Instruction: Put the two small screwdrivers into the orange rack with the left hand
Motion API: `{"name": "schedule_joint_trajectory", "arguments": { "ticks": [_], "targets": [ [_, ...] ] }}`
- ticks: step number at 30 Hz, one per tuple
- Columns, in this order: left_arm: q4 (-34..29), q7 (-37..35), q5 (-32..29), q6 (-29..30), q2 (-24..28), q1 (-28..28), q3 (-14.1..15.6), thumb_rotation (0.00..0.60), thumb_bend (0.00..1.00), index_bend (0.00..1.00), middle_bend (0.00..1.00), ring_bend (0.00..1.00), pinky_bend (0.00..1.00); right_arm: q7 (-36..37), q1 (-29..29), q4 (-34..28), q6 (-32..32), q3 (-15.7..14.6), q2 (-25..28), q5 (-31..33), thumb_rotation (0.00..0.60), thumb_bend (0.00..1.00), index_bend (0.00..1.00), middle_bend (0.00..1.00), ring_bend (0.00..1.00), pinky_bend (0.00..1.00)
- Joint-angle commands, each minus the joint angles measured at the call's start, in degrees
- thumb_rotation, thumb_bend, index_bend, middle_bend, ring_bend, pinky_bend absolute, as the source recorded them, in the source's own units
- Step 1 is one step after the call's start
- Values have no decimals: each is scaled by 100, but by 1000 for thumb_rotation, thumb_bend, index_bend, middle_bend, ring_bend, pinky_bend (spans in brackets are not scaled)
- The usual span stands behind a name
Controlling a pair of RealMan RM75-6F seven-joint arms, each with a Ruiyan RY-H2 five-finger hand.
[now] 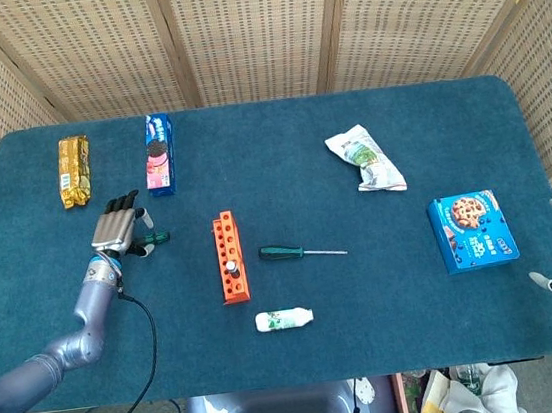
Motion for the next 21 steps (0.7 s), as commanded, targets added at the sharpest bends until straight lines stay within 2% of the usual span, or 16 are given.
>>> {"name": "schedule_joint_trajectory", "arguments": {
  "ticks": [1, 21],
  "targets": [
    [69, -47, -25, -62, -48, -8, -21, 600, 255, 454, 0, 0, 0, 0, -2, 2, 1, 0, 2, 2, 600, 0, 0, 0, 0, 0],
    [556, -73, -48, -359, -411, -195, -98, 600, 284, 470, 0, 0, 0, -34, -6, 9, 11, 20, -2, 43, 600, 0, 0, 0, 0, 0]
  ]
}}
